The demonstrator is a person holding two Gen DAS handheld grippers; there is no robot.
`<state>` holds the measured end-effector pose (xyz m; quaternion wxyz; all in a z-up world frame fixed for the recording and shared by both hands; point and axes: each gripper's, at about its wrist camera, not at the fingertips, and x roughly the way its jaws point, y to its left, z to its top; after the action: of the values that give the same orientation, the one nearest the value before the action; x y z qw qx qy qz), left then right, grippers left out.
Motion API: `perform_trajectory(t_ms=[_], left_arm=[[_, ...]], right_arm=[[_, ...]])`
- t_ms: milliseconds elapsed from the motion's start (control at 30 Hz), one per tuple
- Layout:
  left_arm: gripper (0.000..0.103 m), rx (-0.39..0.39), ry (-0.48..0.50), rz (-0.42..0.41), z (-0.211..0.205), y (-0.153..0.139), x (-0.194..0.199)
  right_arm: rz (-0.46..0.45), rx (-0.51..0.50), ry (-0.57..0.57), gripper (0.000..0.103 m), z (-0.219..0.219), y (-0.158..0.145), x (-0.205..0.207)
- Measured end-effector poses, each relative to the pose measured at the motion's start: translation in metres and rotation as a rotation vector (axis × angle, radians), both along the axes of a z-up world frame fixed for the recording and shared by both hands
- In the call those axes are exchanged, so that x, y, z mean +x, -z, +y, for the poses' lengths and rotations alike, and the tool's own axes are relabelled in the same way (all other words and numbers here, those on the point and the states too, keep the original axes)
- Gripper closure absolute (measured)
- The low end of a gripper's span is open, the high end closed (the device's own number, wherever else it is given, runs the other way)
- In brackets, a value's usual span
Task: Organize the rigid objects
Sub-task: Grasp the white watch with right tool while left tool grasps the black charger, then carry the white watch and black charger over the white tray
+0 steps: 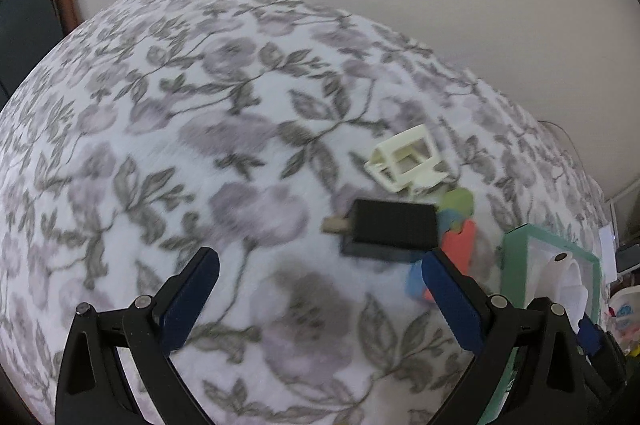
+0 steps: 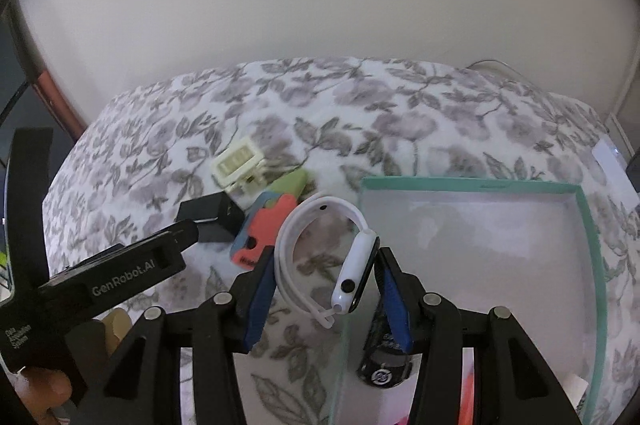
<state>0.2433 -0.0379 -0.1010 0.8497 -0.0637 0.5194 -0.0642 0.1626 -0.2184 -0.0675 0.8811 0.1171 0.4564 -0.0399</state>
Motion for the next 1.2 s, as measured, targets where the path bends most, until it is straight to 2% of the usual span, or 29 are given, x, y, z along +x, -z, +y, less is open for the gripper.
perform_trajectory(t_ms=[367, 500, 600, 733, 900, 1200], left_arm=[[0.002, -0.096, -0.002, 0.005, -0.01, 0.013, 0.012], [0.002, -0.077, 0.009, -0.015, -0.015, 0.015, 0.011], [0.003, -0.09, 0.001, -0.028, -0.015, 0.015, 0.013], [0.016, -0.056, 0.004, -0.041, -0.019, 0.015, 0.015], [0.033, -0.058, 0.018, -0.034, -0.023, 0.019, 0.014], [0.033, -0.041, 0.015, -0.034, -0.02, 0.017, 0.011]], right_arm=[[0.019, 0.022, 0.018, 0.051, -0.009, 0.009, 0.0], [0.023, 0.024, 0.021, 0.051, -0.01, 0.011, 0.0], [0.025, 0.027, 0.022, 0.051, -0.011, 0.011, -0.001], [0.025, 0.029, 0.022, 0.051, -0.012, 0.012, -0.001], [0.033, 0.032, 0.027, 0.051, -0.011, 0.013, 0.0], [0.048, 0.029, 0.032, 0.051, -0.013, 0.014, -0.003]])
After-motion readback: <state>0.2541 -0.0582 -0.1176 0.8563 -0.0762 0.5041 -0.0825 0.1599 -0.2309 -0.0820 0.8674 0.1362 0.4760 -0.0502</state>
